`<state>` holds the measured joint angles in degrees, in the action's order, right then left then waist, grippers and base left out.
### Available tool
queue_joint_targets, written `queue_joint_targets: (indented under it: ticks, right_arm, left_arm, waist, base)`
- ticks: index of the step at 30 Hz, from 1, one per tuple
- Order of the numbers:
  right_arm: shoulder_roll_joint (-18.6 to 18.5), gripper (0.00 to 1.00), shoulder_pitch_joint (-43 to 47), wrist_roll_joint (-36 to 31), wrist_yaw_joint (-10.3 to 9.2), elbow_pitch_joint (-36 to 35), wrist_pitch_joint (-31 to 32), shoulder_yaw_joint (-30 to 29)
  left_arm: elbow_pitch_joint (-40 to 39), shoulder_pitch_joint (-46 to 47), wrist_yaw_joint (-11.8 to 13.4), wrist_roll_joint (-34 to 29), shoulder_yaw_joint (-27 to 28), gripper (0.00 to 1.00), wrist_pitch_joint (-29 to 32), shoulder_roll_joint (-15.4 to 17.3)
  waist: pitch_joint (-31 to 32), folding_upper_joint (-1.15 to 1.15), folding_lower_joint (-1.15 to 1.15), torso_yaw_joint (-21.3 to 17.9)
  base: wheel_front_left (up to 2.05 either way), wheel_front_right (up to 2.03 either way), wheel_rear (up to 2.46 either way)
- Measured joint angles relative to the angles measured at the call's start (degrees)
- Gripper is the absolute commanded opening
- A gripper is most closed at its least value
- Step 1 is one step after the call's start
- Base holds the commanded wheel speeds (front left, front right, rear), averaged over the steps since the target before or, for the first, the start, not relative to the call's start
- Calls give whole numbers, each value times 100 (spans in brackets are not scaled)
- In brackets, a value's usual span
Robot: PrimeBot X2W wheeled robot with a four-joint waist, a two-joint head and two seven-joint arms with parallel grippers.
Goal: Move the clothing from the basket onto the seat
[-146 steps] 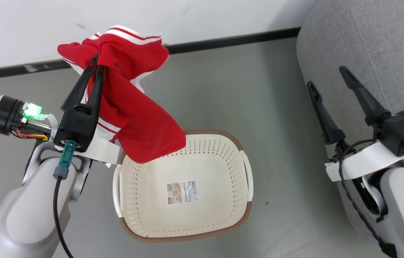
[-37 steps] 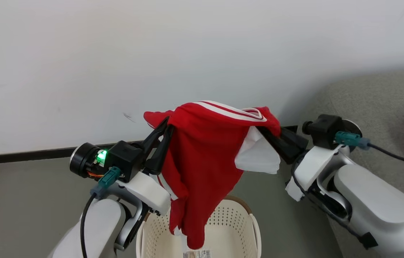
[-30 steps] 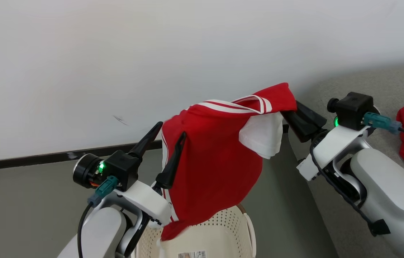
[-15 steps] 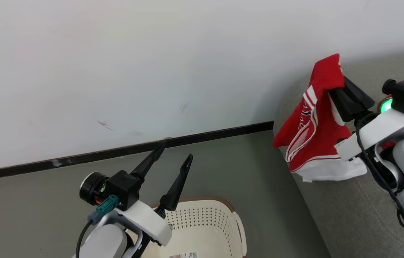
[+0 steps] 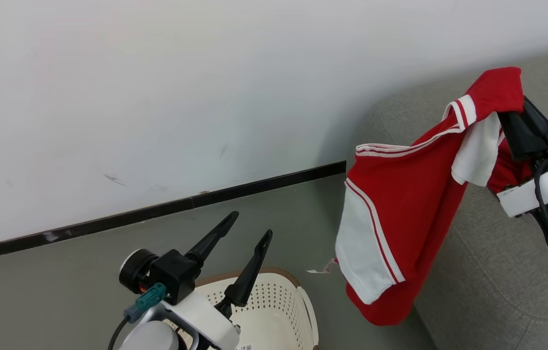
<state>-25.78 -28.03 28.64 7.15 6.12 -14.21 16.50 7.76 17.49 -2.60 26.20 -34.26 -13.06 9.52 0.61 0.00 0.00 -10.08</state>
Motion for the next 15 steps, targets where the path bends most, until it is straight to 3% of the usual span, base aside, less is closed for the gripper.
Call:
queue_joint_targets:
  ticks: [15]
  right_arm:
    - [-168,0,692,-169,0,-423,1,-522]
  left_arm:
    - [-7,-108,-167,1,-231,100,-66,-94]
  waist:
    - [-5,0,0,-568]
  base:
    - [0,0,0]
